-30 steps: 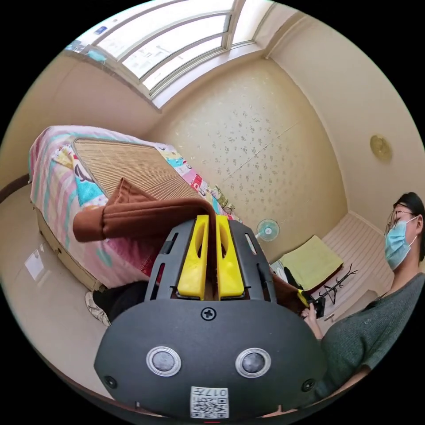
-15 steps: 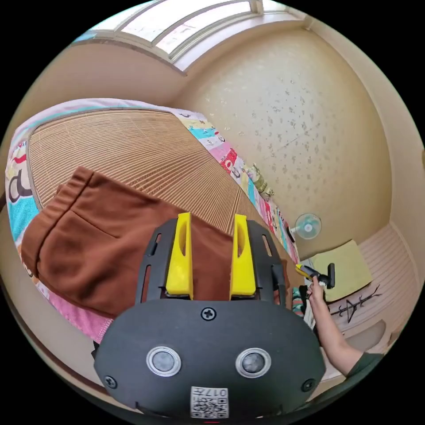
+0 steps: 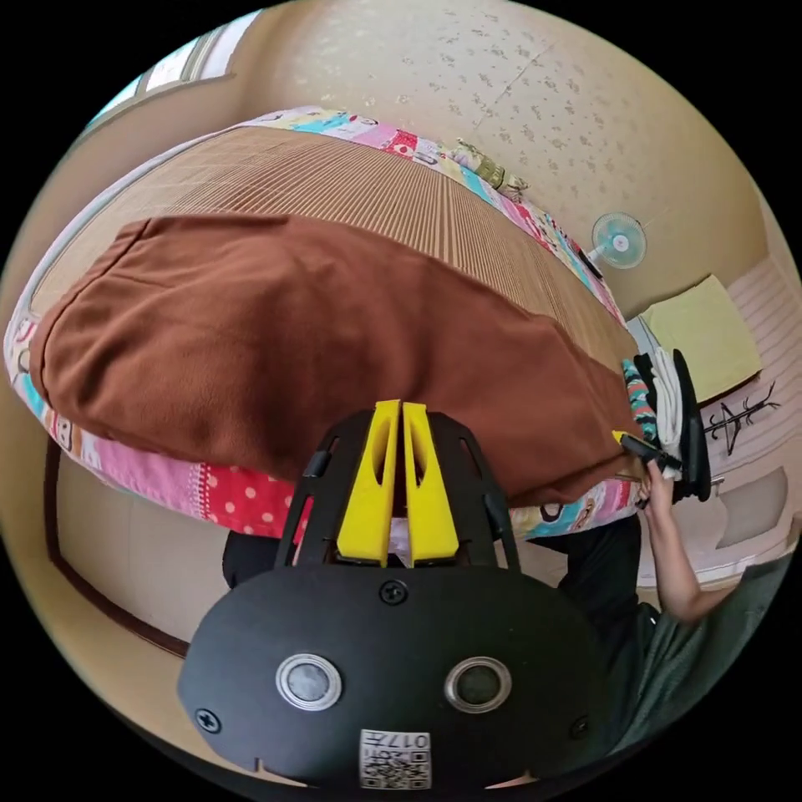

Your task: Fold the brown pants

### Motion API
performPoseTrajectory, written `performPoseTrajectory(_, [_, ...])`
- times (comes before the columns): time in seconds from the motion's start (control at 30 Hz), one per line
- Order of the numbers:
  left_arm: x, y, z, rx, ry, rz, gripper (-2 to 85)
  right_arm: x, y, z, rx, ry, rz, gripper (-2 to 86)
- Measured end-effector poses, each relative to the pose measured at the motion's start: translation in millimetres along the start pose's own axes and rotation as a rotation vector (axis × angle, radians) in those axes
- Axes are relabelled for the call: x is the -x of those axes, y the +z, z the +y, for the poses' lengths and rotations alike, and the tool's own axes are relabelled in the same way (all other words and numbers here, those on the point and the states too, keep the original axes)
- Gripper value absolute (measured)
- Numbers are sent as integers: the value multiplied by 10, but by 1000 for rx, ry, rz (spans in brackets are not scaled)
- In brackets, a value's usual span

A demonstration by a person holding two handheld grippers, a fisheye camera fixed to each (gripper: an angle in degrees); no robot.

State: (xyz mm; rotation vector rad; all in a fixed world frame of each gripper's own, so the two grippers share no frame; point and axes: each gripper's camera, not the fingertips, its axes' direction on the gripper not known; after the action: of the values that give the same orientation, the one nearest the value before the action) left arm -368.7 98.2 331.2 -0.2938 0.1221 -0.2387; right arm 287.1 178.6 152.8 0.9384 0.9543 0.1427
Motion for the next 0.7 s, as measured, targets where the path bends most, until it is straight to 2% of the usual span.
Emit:
performPoseTrajectory(0.1, [-113,-219,178,-107,6,98,80,-360,-425,365,-195,151,-16,38])
performPoseTrajectory(0.17, [-320,-248,221,-126,80,156,97,-630,-687,548,-326,271,62,90])
performPoseTrajectory(0.27, [-817,-92,193,-62,282,134,99,-876,-650,431,-271,356,206,132])
performPoseTrajectory(0.37, [-1117,307,121,71,373,39,67,-964,-379,92,-78,257,246,80])
performPoseTrajectory(0.43, [-1095,723,58,275,362,-4,5,-850,-512,11,-76,186,276,53])
performPoseTrajectory(0.57, [-940,400,74,274,350,116,-7,-514,-1162,334,-302,173,291,31])
performPoseTrajectory(0.63, [-768,50,226,169,366,206,-6,-503,-1192,508,-334,201,314,29])
performPoseTrajectory(0.7, [-444,-226,285,67,251,183,-3,-655,-938,537,-229,232,343,29])
